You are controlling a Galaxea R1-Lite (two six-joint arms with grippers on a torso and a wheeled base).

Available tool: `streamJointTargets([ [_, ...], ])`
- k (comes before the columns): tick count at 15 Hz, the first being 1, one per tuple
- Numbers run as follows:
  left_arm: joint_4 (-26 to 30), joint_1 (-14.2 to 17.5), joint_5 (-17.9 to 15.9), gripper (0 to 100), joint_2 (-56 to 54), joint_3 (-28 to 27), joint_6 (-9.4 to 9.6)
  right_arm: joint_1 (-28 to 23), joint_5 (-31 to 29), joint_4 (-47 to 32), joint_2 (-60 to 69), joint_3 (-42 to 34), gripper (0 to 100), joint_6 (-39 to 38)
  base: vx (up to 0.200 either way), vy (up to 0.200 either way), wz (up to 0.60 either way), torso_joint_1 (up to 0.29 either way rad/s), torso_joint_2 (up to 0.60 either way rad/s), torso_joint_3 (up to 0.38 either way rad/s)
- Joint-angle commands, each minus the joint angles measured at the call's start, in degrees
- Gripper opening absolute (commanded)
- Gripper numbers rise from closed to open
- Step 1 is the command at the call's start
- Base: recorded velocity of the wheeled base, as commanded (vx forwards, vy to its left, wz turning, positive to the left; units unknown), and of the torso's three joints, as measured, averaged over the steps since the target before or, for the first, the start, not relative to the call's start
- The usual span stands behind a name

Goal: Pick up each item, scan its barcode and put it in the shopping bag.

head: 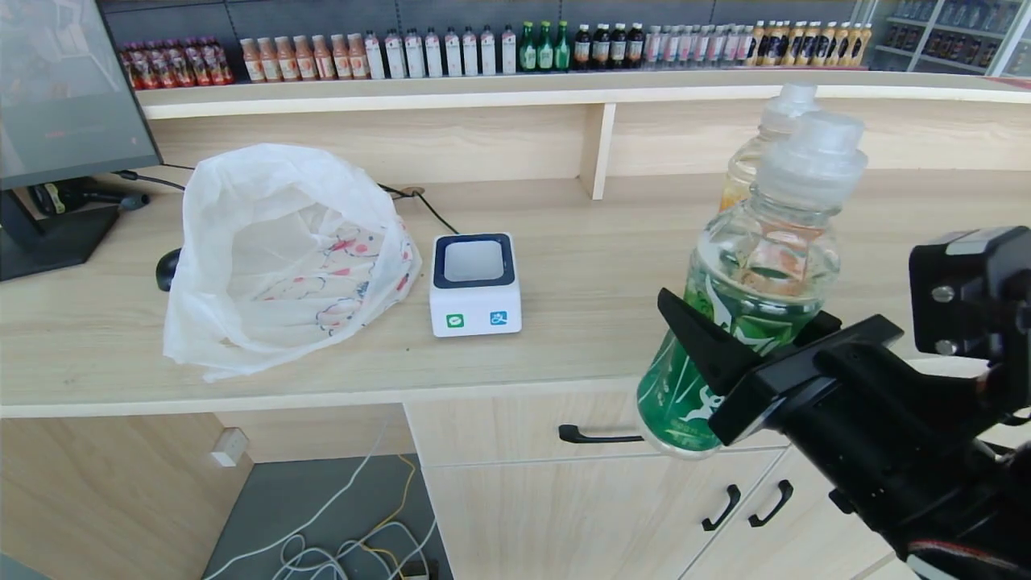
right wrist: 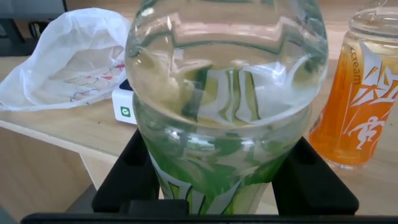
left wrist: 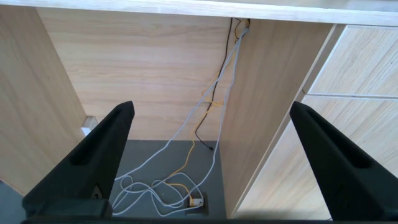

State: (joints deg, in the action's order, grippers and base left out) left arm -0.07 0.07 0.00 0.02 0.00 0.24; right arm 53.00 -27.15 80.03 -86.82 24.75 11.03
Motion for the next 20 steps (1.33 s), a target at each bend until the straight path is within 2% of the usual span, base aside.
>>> streamJointTargets([
  [1, 0.0, 0.0, 0.0, 100, 0.0, 0.0, 0.02, 0.0, 0.1, 0.0, -0.5, -2.0, 0, -0.2, 0.0, 0.0, 0.0, 0.0, 0.0, 0.0],
  [4, 0.0, 0.0, 0.0, 100, 0.0, 0.0, 0.02, 0.3, 0.3, 0.1, -0.7, -3.0, 0, 0.2, 0.0, 0.0, 0.0, 0.0, 0.0, 0.0],
  [9, 0.0, 0.0, 0.1, 100, 0.0, 0.0, -0.07, 4.7, 0.3, 0.1, -0.9, -2.9, 0, 5.9, 0.0, 0.0, 0.0, 0.0, 0.0, 0.0],
  [14, 0.0, 0.0, 0.0, 100, 0.0, 0.0, 0.02, 9.3, 0.3, 0.4, -0.8, -2.3, 0, 17.2, 0.0, 0.0, 0.0, 0.0, 0.0, 0.0],
  [18, 0.0, 0.0, 0.0, 100, 0.0, 0.0, 0.02, 14.6, 0.4, 3.6, -1.7, -2.2, 0, 28.1, 0.0, 0.0, 0.0, 0.0, 0.0, 0.0],
  [20, 0.0, 0.0, 0.0, 100, 0.0, 0.0, 0.02, 15.4, 1.6, 4.1, -1.6, -2.9, 0, 34.1, 0.0, 0.0, 0.0, 0.0, 0.0, 0.0],
])
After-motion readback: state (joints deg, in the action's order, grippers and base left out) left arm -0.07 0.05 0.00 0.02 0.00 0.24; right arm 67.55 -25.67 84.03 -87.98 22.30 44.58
